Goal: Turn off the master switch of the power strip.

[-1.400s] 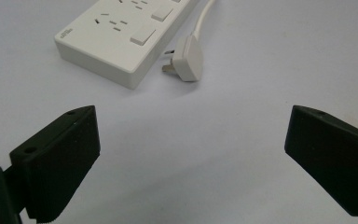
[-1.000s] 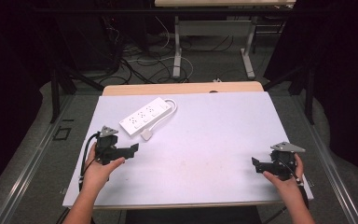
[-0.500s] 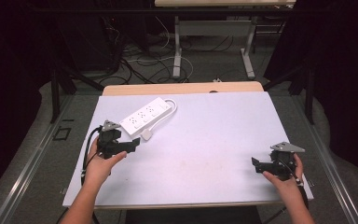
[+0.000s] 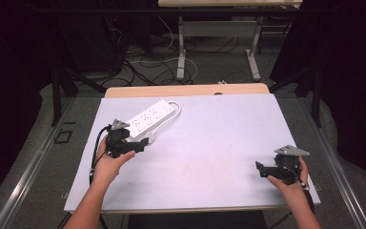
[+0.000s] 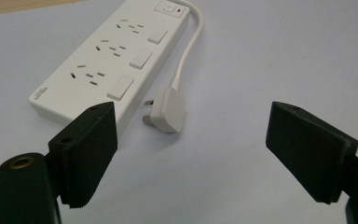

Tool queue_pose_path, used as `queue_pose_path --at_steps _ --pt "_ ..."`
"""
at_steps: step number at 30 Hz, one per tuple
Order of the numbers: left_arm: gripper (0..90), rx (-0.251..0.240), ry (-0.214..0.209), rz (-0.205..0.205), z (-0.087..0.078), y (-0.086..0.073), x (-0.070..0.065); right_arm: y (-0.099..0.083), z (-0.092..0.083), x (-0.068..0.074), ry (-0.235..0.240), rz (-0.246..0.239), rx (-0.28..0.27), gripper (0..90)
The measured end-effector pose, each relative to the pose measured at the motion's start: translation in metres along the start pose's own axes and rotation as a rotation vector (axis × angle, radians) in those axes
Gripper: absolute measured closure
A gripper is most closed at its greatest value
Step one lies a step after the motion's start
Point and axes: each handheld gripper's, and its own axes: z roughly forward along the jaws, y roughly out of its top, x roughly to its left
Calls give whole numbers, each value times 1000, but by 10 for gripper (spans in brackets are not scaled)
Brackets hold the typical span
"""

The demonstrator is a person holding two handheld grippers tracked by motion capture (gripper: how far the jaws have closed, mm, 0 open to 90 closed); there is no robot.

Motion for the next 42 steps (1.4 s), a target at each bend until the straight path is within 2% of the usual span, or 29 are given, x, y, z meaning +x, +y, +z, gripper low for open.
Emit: queue_pose_path --at_steps 3,11,12,14,15,19,26,34,42 --pt "170 -7 0 3 3 1 -1 0 0 0 -1 -4 3 43" --pt "184 13 -8 12 11 9 -6 -1 2 1 3 -8 7 43" --pt "184 16 -6 33 11 11 -5 -1 2 1 3 -8 7 43" --pt "190 7 -2 26 14 15 -6 0 1 1 5 -9 22 43" --pt "190 12 -2 19 14 16 -6 -1 2 3 2 -2 5 43" --pt "191 11 -21 -16 17 21 -3 -1 3 3 8 -12 5 41" --pt "213 12 -41 -45 21 30 -2 -1 5 4 10 -8 6 40" --pt "227 20 -33 -21 27 44 -5 -1 5 4 13 -9 7 40" --pt "270 51 -31 -1 34 58 -9 -1 6 5 12 -12 8 41"
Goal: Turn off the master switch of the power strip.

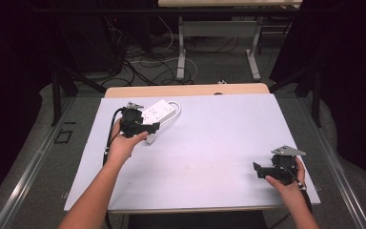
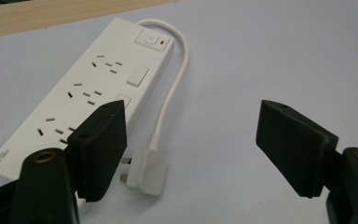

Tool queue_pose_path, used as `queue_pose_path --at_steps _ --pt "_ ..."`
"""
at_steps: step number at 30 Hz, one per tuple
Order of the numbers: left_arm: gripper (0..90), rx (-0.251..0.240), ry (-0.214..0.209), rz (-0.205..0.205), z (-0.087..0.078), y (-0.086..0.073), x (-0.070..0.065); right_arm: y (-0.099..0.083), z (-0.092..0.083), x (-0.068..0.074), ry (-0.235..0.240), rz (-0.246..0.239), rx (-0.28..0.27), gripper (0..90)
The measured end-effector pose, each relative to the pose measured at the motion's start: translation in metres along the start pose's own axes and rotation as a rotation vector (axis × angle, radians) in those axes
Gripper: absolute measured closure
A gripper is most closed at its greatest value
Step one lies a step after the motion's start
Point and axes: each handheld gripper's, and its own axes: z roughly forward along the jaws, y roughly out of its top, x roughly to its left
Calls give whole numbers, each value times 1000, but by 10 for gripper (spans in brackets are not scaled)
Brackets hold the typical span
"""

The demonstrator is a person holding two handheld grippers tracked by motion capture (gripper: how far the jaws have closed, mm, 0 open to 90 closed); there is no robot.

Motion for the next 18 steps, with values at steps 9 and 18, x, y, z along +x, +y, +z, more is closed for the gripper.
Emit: queue_pose_path --at_steps 9,18 --pt "340 9 -10 19 9 14 -5 -2 2 0 -12 13 -20 42" --pt "404 17 -33 2 19 27 -6 -3 -1 -2 -5 15 3 42"
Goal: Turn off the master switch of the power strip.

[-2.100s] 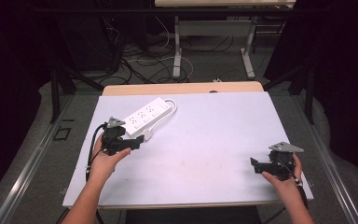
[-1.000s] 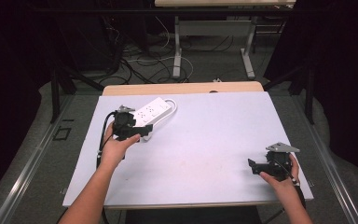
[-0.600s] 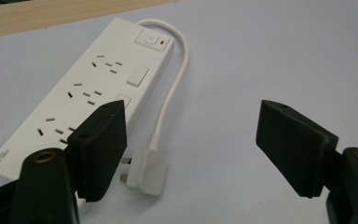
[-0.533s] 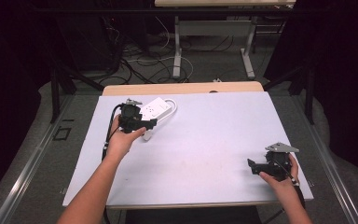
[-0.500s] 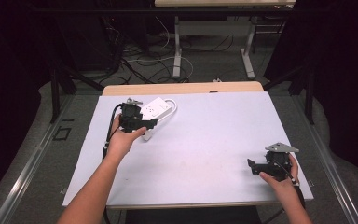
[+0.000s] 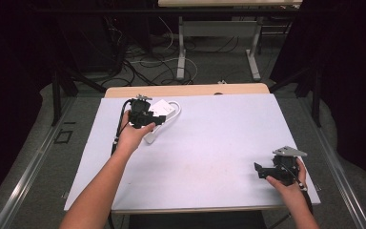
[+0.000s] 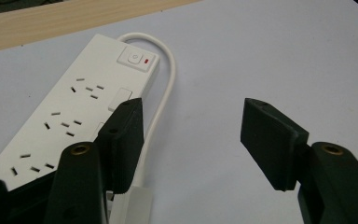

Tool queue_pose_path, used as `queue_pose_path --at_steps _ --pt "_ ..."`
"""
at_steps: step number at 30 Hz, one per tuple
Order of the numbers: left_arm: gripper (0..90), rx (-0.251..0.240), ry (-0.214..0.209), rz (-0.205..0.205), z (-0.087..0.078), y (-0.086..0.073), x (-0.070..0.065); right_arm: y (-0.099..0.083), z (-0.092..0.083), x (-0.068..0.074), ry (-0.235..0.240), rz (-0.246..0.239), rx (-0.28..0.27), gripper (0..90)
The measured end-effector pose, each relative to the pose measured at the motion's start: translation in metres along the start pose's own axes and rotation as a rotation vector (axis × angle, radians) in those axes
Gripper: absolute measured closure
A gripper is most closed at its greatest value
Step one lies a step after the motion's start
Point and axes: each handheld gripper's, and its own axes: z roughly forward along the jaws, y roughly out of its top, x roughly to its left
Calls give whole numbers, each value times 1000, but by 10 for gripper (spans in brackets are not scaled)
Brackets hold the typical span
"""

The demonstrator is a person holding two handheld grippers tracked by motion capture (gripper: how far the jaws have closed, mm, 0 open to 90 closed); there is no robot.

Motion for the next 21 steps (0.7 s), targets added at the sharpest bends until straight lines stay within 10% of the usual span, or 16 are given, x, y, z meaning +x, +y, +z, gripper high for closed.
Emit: queue_pose_path --at_steps 21 --pt "534 37 22 -37 31 24 10 -1 -1 3 -3 10 -2 46"
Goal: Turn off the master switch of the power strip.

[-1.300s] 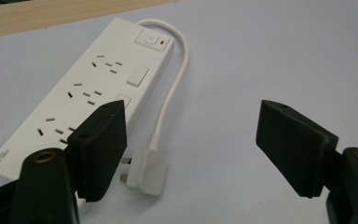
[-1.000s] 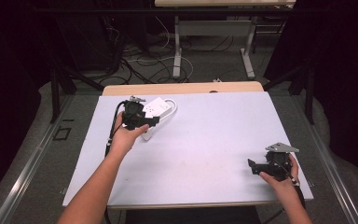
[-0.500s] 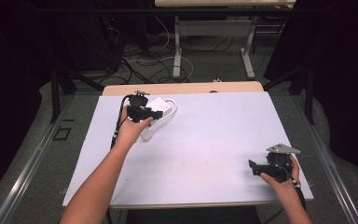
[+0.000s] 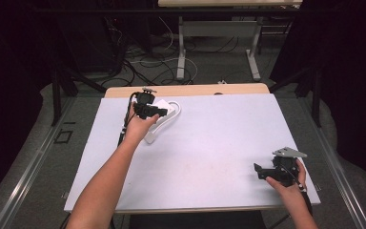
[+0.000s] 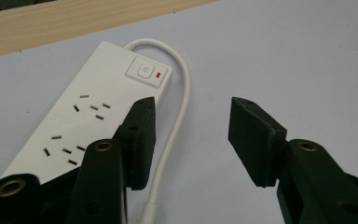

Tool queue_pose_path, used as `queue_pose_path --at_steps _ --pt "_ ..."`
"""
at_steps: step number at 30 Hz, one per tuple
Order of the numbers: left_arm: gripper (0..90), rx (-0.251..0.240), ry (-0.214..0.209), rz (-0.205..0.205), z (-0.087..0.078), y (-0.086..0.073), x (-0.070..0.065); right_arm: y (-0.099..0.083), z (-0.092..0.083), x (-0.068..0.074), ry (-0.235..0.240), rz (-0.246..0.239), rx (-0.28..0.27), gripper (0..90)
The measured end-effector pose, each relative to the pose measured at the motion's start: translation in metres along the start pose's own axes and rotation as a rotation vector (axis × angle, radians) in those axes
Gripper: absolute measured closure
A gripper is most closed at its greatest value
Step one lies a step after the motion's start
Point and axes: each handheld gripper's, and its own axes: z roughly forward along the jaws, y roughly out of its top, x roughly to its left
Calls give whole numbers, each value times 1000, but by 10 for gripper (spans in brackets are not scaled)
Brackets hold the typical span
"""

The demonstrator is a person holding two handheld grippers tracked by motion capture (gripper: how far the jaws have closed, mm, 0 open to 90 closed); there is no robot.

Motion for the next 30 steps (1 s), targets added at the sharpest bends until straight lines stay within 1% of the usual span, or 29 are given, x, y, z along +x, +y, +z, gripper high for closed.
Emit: queue_pose_path --at_steps 1,2,3,6,7,8,10,12,15,17,18,19,21,22,26,27,28,29,30 --pt "534 1 -4 2 2 1 0 0 0 0 0 0 0 46" --pt "557 -1 4 -10 3 2 -1 1 0 1 4 -5 1 46" --pt "572 -2 5 -5 5 3 -2 1 0 1 0 -16 -6 47" --pt "594 6 10 -5 9 7 -4 2 1 2 4 -12 -3 47" --pt "596 6 13 -17 11 8 -5 2 1 2 3 -16 -2 47" --pt "603 10 20 -19 12 9 -6 2 2 2 7 -23 -2 47" --pt "611 19 24 -6 14 12 -6 3 2 2 7 -18 -2 47" --pt "629 18 25 -2 17 15 -7 3 4 3 12 -25 1 47" --pt "657 23 43 -11 22 20 -8 3 5 4 10 -19 0 47" --pt "668 23 41 -6 23 22 -8 3 4 4 11 -21 1 47" --pt "682 14 44 -11 24 23 -8 3 5 4 11 -21 2 48" --pt "695 17 47 -7 25 24 -8 3 5 4 14 -19 1 48" --pt "703 14 54 -14 28 26 -9 4 5 4 10 -21 1 49" --pt "733 4 57 2 30 27 -10 4 4 4 13 -19 1 50" --pt "774 10 70 0 34 29 -11 4 4 3 9 -23 -5 52" --pt "774 10 74 -7 35 30 -12 4 4 3 9 -23 -5 52" --pt "794 10 72 -6 36 32 -11 4 4 2 11 -21 -4 52" --pt "794 9 74 -15 37 32 -12 4 4 2 11 -21 -4 52" --pt "815 4 72 -27 38 34 -11 3 4 2 7 -21 2 52"
